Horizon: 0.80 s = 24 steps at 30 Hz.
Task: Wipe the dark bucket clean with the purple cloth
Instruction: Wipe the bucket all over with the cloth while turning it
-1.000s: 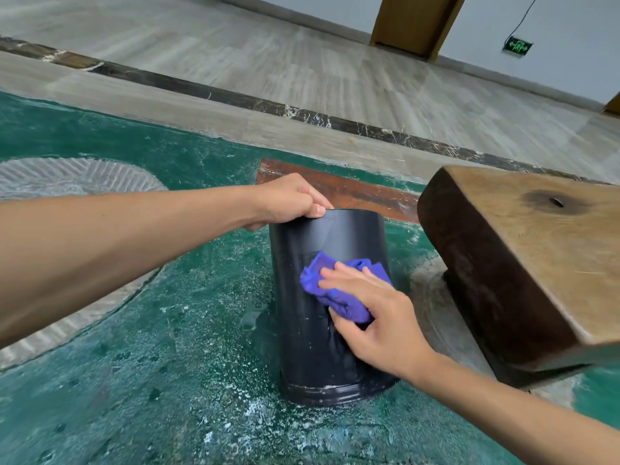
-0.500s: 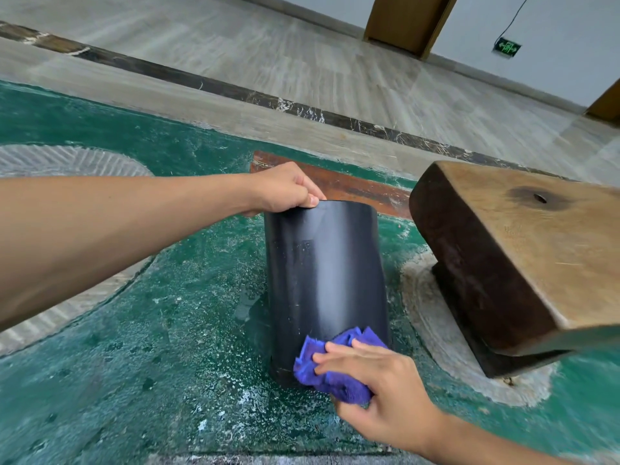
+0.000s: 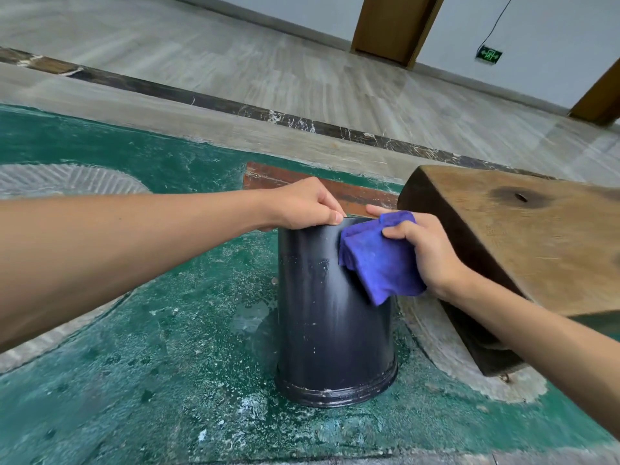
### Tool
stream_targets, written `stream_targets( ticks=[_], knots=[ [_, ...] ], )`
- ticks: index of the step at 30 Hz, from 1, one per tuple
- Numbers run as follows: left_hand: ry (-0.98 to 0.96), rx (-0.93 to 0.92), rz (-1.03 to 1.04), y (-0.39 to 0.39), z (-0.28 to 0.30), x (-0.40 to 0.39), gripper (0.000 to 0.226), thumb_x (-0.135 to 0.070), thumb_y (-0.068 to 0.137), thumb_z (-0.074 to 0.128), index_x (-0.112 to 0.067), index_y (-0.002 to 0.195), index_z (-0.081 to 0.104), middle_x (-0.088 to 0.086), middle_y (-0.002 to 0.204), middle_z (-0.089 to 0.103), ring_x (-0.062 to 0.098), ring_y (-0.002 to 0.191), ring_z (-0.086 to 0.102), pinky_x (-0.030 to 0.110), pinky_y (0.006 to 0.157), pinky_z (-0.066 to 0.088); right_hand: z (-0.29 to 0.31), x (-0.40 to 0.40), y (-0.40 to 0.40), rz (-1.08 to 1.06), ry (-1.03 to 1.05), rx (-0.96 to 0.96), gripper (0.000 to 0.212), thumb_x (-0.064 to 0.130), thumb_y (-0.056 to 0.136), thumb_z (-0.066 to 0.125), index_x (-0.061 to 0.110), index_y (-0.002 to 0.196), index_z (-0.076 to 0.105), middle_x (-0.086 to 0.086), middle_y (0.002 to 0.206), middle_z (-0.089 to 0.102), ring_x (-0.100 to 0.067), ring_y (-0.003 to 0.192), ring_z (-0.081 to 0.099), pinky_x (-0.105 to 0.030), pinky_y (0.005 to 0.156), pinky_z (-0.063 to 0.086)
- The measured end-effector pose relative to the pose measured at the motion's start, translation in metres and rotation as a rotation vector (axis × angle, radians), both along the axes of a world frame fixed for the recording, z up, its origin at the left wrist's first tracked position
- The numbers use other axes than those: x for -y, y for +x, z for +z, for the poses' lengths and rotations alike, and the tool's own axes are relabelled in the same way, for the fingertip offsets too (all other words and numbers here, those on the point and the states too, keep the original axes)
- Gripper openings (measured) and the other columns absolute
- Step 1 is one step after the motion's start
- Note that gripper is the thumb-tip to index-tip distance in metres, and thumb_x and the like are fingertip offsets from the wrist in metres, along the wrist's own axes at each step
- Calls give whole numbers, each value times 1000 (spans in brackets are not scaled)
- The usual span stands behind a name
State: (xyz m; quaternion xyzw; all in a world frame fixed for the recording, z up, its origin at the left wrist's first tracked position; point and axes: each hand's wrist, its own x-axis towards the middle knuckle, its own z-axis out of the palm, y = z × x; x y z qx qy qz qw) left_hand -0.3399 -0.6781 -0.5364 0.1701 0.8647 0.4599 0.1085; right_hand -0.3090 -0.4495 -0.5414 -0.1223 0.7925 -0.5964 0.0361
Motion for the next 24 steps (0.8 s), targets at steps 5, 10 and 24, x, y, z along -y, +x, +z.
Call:
stream_targets(
  ticks=[5,10,24],
  knots=[
    [75,39,-40,3,0,14,12,-18,88,70,-14,95,79,-9,91,77,0,88,66,15,84,50,-4,2,-12,94,79,57,44,28,62,67,-14,72,58,-11,74,58,-22,72,52,-36,67,39],
    [-135,25,-174,5,-4,52,11,-13,93,62,-15,97,72,-3,103,72,5,93,61,22,89,44,-4,0,-12,73,-31,73,52,26,61,65,-20,67,41,-13,69,39,-26,64,34,-28,51,31],
    [40,79,-188,5,18,50,15,-10,90,66,-17,81,74,-11,81,71,-1,79,62,19,83,41,3,8,-8,-136,-31,103,37,35,52,64,1,64,57,-11,70,46,-23,68,42,-35,62,32]
  ],
)
